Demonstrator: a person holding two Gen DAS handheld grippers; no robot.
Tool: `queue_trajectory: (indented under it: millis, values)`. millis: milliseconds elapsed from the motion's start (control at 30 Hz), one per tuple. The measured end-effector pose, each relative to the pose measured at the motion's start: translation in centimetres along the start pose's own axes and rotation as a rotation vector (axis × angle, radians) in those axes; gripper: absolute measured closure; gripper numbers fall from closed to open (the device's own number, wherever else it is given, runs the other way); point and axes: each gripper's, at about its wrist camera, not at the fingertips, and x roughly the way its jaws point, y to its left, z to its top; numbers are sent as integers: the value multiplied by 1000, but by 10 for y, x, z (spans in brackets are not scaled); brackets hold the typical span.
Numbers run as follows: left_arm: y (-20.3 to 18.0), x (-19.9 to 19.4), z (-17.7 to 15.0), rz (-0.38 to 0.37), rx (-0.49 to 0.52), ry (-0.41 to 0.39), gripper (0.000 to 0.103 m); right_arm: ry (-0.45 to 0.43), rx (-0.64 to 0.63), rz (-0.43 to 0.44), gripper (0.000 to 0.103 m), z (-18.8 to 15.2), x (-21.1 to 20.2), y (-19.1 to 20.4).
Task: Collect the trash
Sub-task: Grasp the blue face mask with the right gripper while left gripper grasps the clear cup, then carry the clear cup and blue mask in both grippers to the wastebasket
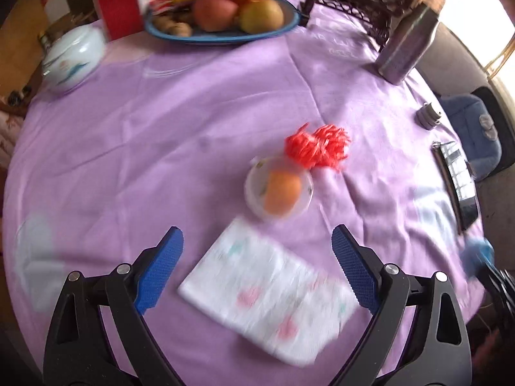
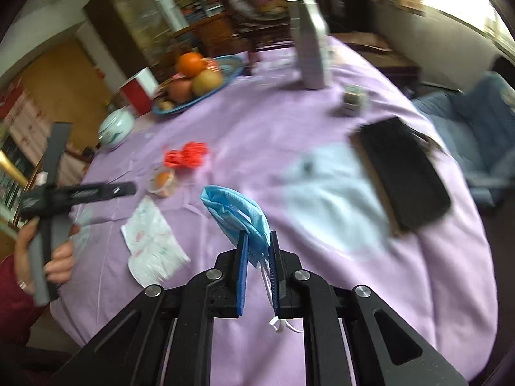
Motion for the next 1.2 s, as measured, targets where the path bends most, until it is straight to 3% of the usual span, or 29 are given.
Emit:
queue_trajectory:
  millis: [333,400,467,500,733,767,800,833,1167,1200]
  values:
    - [-15,42,13,29,24,28,15,-3,75,-8,88,-13,-12,-23]
    - [-13,45,17,27,12,17,23,2,69,-2,88,-13,-11,-23]
    - [-13,49,18,6,12,29,47,3,65,3,88,-12,-11,-22]
    - [-13,48,18,4,6,26,47,3,62,7,88,-11,-11,-21]
    - [0,-22,4,10,-4,-125,47,20,13,40,87,0,3,-2]
    - [6,-35,0,2,-16,-142,47,27,16,28,83,-2,9,0]
    - [13,-46,-4,-6,-29,-153,47,30,24,26,70,-4,11,-1]
    - [17,-52,-6,-10,-39,-159,47,34,45,22,63,-8,16,-3]
    - [65,-94,-45,24,-140,-163,47,134,136,-37,59,-28,70,-8]
    - [69,-99,-49,27,-149,-168,47,134,132,-43,72,-28,71,-6]
